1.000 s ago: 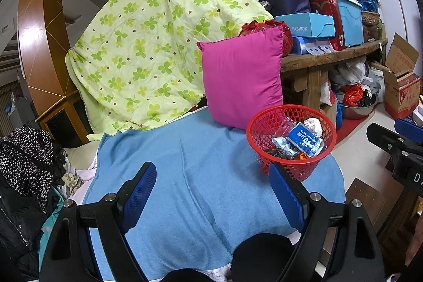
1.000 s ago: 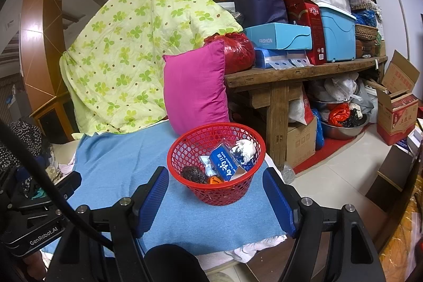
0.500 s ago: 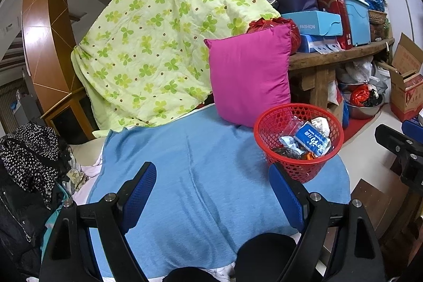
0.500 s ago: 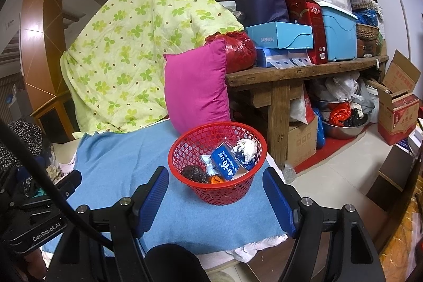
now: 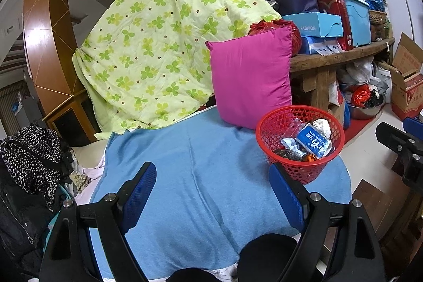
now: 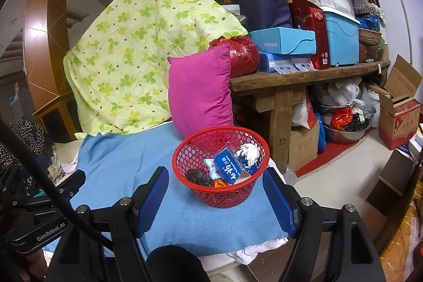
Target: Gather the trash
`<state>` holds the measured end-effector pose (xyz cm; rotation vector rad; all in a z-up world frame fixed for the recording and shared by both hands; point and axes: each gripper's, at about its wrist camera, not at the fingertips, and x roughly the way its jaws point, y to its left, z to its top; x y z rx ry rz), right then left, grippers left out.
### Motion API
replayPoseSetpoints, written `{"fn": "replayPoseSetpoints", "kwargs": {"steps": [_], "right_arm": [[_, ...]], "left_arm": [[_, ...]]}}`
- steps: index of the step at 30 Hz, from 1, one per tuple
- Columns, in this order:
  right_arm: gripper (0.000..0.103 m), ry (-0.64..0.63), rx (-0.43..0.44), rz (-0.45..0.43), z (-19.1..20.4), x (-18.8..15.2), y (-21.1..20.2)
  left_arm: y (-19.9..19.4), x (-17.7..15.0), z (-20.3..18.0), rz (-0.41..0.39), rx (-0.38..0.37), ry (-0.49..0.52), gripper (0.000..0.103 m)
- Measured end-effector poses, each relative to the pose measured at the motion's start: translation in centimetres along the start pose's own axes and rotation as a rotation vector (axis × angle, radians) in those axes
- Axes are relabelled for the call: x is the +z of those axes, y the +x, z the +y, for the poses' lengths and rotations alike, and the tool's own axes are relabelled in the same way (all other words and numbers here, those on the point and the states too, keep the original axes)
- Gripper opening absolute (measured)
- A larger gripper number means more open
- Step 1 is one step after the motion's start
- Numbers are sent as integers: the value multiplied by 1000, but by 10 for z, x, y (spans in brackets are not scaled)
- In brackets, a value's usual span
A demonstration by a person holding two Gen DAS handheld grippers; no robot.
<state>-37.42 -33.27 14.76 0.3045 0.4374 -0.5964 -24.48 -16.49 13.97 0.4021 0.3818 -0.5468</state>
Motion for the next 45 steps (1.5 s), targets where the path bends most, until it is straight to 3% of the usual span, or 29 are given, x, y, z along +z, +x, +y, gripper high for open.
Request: {"fn": "replayPoseSetpoints", "kwargs": {"steps": [45], "right_arm": [[77, -19, 1, 9, 5, 0, 0]], "left_arm": [[-2, -6, 12, 10, 3, -16, 87]]}}
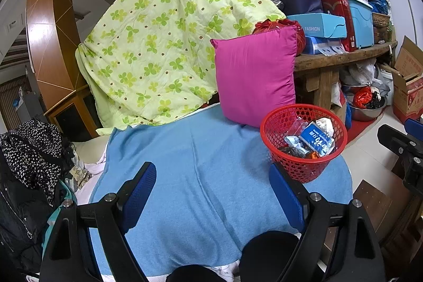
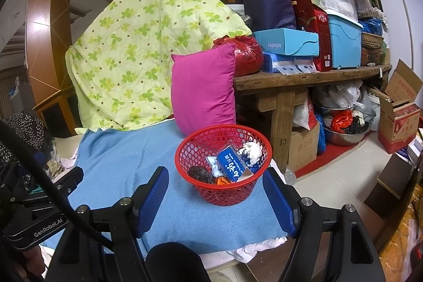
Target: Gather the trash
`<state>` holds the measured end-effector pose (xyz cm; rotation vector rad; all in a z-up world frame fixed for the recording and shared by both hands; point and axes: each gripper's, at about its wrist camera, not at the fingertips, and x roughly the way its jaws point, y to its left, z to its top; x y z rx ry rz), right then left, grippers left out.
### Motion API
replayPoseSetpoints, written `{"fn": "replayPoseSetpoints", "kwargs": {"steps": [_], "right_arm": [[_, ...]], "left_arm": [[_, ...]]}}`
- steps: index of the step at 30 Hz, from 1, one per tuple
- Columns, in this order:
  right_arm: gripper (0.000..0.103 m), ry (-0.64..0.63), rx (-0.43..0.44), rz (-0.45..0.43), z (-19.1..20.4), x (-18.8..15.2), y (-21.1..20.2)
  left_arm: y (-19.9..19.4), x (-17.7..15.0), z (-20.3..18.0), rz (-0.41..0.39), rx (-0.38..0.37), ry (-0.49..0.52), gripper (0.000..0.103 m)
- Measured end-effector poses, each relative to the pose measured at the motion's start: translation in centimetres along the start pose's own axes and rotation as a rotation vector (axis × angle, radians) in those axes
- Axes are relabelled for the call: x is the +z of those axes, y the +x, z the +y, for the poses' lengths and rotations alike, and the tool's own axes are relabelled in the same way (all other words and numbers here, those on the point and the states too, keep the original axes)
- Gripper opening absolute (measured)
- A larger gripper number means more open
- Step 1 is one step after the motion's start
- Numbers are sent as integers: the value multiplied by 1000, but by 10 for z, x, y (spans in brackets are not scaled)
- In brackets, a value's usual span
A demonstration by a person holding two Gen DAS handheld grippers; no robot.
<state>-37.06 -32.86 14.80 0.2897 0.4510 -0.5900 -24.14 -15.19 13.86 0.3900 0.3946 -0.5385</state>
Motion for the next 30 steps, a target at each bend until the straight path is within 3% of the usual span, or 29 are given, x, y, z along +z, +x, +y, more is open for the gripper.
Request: {"fn": "replayPoseSetpoints", "kwargs": {"steps": [30], "right_arm": [[77, -8, 2, -5, 5, 3, -1]], "left_arm": [[0, -2, 3, 0, 2, -1, 87]]}}
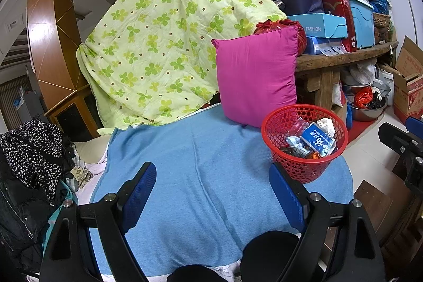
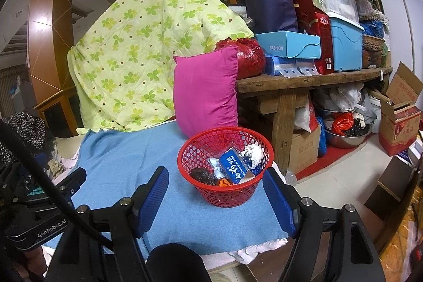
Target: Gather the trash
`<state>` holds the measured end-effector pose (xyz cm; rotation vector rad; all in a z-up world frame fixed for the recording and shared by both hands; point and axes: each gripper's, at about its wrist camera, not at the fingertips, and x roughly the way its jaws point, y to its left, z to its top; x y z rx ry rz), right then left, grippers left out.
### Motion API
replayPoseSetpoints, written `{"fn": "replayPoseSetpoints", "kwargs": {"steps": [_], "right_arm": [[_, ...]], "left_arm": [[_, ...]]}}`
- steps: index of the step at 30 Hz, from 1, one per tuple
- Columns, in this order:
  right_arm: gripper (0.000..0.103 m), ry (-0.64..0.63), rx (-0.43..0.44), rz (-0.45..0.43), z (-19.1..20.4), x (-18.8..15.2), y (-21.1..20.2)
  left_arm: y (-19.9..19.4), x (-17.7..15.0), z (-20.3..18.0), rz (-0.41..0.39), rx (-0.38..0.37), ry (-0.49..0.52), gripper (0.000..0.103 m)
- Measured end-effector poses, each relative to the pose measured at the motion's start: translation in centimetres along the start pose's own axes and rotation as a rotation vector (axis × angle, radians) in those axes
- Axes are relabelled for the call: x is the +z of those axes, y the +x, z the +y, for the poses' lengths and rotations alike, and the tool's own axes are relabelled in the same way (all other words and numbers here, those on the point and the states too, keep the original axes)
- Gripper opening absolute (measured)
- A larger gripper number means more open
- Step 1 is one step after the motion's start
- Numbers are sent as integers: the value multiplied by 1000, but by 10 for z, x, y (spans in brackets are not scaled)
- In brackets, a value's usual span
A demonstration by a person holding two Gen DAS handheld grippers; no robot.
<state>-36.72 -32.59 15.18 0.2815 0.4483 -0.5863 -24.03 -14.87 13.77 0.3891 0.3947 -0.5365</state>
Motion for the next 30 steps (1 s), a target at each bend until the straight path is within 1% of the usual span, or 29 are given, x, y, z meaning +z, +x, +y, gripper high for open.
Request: {"fn": "replayPoseSetpoints", "kwargs": {"steps": [6, 20, 30], "right_arm": [[77, -5, 0, -6, 1, 5, -4], [77, -5, 0, -8, 1, 5, -5], [77, 2, -5, 8, -4, 6, 2]], "left_arm": [[0, 0, 0, 0, -1, 0, 87], [-1, 0, 4, -2, 0, 3, 87], [3, 4, -2, 9, -2, 13, 87]]}}
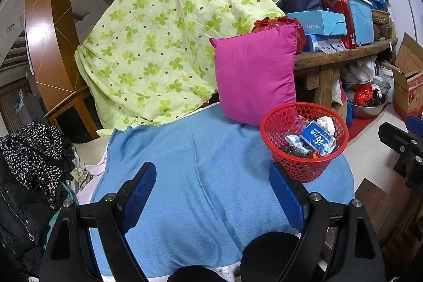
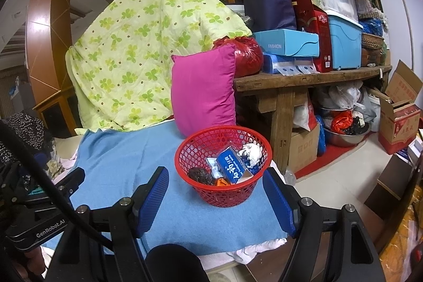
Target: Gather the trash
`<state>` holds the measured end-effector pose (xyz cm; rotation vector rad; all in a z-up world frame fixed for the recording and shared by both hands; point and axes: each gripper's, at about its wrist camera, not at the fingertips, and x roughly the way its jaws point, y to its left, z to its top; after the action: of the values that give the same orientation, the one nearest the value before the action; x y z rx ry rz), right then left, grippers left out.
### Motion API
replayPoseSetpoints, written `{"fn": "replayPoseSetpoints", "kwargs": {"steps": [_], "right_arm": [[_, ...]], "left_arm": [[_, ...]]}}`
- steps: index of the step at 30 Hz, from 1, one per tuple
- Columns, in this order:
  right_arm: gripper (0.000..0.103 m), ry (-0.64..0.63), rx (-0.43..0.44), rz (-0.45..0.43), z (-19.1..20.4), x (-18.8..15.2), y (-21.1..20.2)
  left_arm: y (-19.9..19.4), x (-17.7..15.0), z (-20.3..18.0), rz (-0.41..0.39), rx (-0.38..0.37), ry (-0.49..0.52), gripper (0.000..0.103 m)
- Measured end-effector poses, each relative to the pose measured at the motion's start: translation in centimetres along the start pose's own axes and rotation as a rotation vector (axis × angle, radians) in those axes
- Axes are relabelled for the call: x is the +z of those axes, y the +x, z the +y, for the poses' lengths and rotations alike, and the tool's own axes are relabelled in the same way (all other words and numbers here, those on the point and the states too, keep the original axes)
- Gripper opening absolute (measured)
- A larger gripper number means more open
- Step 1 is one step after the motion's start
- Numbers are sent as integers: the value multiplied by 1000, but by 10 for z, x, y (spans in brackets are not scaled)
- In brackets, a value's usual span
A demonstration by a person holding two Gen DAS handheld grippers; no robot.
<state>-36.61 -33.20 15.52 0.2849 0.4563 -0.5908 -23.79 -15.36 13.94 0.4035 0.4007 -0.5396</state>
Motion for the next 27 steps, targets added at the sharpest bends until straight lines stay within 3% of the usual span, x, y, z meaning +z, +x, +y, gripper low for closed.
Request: {"fn": "replayPoseSetpoints", "kwargs": {"steps": [27], "right_arm": [[77, 17, -32, 39, -17, 19, 62]], "left_arm": [[70, 35, -26, 53, -34, 38, 87]]}}
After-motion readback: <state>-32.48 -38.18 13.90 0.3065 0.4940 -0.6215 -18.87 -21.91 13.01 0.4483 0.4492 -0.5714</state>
